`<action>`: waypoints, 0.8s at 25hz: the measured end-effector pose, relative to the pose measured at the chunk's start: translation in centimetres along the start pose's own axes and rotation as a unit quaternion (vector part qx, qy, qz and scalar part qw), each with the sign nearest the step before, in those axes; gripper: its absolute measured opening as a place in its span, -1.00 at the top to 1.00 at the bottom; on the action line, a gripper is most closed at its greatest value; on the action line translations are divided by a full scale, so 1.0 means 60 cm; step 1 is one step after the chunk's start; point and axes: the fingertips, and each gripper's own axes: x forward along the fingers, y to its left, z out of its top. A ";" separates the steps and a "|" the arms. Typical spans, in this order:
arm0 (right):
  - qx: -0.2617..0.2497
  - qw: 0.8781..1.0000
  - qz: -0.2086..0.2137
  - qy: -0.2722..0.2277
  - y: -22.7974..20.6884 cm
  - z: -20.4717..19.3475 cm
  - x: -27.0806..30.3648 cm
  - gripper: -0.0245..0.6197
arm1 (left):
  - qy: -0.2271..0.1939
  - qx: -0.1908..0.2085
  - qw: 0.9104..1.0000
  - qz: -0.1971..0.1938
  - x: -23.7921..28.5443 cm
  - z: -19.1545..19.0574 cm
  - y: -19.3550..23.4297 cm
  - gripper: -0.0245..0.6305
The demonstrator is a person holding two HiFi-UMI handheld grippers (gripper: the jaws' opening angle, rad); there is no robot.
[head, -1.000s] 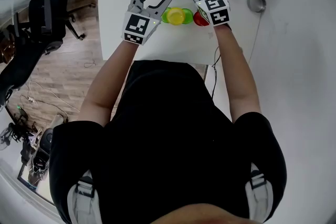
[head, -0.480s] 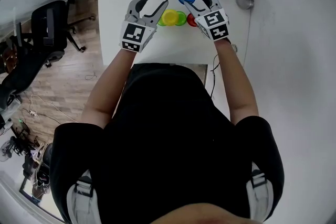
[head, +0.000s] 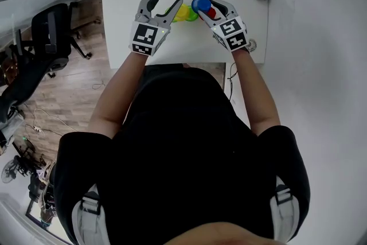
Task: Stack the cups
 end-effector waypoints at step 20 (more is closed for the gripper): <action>-0.001 1.000 0.014 0.013 0.033 -0.034 0.001 0.25 | 0.002 0.002 1.000 0.007 -0.018 0.001 -0.010 0.26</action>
